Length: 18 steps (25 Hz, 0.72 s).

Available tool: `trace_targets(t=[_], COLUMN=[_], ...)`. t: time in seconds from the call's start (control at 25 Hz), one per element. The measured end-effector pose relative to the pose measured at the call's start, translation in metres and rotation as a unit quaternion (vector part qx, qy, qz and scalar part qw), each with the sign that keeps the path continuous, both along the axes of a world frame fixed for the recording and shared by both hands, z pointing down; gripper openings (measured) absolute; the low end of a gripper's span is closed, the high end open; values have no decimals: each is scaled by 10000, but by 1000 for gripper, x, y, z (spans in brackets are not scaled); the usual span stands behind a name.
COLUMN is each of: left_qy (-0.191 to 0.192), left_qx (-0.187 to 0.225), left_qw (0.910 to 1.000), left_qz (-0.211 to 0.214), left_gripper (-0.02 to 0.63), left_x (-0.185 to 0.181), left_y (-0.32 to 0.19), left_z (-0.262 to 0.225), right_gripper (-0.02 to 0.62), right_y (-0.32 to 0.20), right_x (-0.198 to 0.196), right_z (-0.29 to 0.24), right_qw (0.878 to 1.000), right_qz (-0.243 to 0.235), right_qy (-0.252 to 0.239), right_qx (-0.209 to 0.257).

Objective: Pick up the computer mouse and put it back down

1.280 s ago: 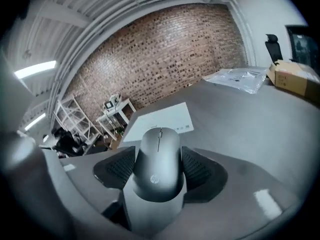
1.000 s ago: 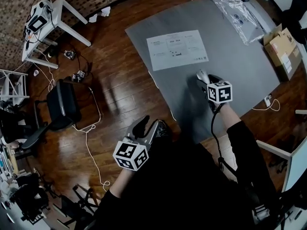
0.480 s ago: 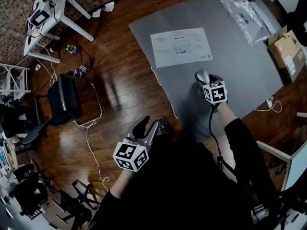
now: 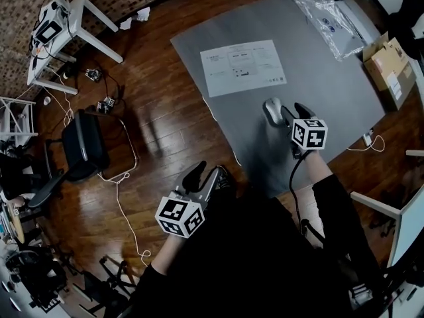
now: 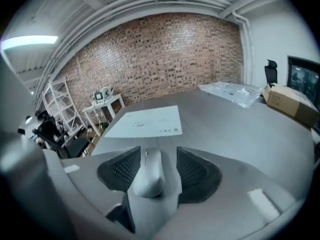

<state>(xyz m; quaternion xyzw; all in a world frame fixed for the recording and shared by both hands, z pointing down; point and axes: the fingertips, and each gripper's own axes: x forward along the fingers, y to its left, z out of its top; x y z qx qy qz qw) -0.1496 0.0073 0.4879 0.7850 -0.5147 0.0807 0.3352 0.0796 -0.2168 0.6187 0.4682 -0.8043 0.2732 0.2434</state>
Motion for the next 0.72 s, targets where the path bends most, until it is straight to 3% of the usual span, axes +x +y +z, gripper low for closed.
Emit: trace_targets(t=[0.16,0.44,0.56,0.72], left_qy=[59,93,63,41], left_qx=[67,189,251,355], left_qw=[9999,9992,9987,9979], left_qz=[126,352,447,540], left_gripper=[140,140,140,140], left_x=[5,17,23,35], left_y=[-4,-13,-15,-19], left_z=[0,-7,-11,-19], right_gripper=[165,161,158,155], right_y=[11,56,79,110], right_x=[25,39,43,52], right_z=[-38,-96,-125,-158], right_qw=[9926,9637,9569,9622], right_qz=[735,1178,1145,939], right_qy=[-963,-2394,-2651,-2478], right_qx=[37,122,295,625])
